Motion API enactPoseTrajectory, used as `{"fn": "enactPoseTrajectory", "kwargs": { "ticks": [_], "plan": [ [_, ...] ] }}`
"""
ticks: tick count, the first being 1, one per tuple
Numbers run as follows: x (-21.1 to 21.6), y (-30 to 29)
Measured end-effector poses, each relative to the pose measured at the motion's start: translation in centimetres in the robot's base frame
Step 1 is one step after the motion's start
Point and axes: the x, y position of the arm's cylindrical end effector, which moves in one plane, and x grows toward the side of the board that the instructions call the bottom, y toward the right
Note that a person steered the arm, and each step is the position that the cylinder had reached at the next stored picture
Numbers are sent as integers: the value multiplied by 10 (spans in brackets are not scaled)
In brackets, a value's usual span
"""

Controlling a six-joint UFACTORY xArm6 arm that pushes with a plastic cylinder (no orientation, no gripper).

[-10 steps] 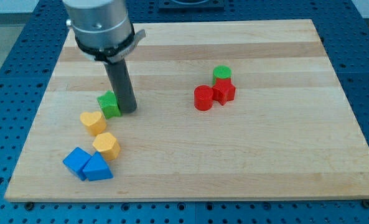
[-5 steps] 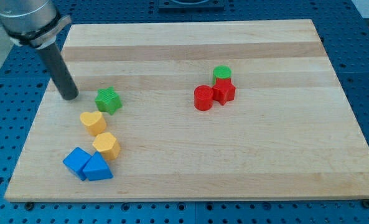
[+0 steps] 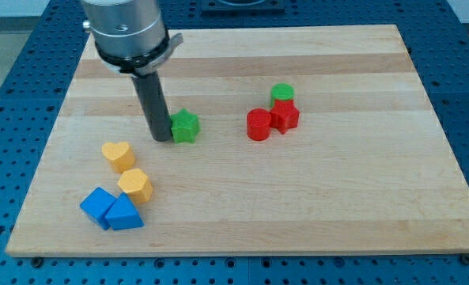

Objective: Push the green star to the group of blocks

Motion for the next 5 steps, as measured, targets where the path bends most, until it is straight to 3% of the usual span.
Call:
{"fn": "enactPoseTrajectory", "kwargs": {
  "ticks": [5],
  "plan": [
    [-43,104]
  ]
}}
